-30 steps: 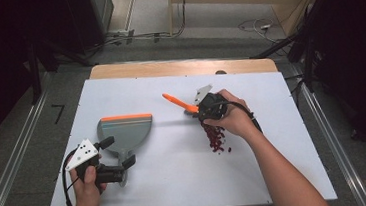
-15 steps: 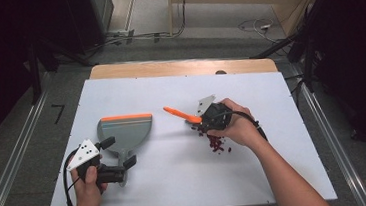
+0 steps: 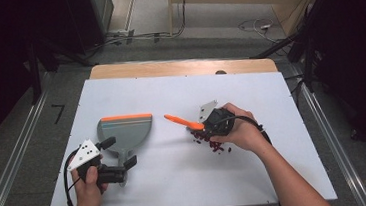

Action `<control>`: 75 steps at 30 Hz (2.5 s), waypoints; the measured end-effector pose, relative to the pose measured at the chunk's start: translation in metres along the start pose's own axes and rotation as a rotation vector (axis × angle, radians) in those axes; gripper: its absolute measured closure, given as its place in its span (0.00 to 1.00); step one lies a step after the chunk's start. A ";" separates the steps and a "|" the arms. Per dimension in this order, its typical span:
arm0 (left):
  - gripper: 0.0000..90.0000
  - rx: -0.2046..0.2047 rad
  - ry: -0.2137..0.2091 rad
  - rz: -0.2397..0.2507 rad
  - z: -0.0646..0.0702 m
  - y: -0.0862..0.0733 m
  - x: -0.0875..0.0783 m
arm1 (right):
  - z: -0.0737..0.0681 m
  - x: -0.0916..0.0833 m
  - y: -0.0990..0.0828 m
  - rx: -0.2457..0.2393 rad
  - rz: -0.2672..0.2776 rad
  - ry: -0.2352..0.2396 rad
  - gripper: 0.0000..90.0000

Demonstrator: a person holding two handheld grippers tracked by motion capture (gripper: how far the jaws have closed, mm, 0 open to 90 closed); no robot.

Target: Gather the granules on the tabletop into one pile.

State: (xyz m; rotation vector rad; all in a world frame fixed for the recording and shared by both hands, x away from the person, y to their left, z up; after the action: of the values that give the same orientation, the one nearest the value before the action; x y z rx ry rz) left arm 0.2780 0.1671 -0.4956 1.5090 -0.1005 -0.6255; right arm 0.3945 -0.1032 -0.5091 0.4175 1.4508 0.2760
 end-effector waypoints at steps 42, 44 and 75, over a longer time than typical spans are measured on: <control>0.00 0.000 0.002 -0.005 0.000 -0.001 0.001 | -0.013 -0.005 -0.003 0.040 0.055 0.261 0.76; 0.00 0.000 -0.001 -0.005 0.000 -0.001 0.001 | -0.011 -0.004 -0.002 0.035 0.056 0.262 0.76; 0.00 -0.003 -0.001 -0.009 -0.001 -0.002 0.002 | 0.005 -0.037 -0.006 0.175 0.147 0.195 0.76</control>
State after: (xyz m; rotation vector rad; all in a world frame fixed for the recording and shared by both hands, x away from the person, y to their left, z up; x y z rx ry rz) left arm 0.2794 0.1671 -0.4980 1.5068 -0.0939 -0.6332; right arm 0.3953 -0.1251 -0.4777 0.6552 1.6449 0.3153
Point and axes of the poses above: each handheld gripper's, and its own axes: x roughly forward along the jaws, y roughly out of its top, z roughly to its right, the point moved 8 cm from there along x, roughly forward along the jaws, and after that the axes turned 14 degrees about y, right-handed, at the moved point
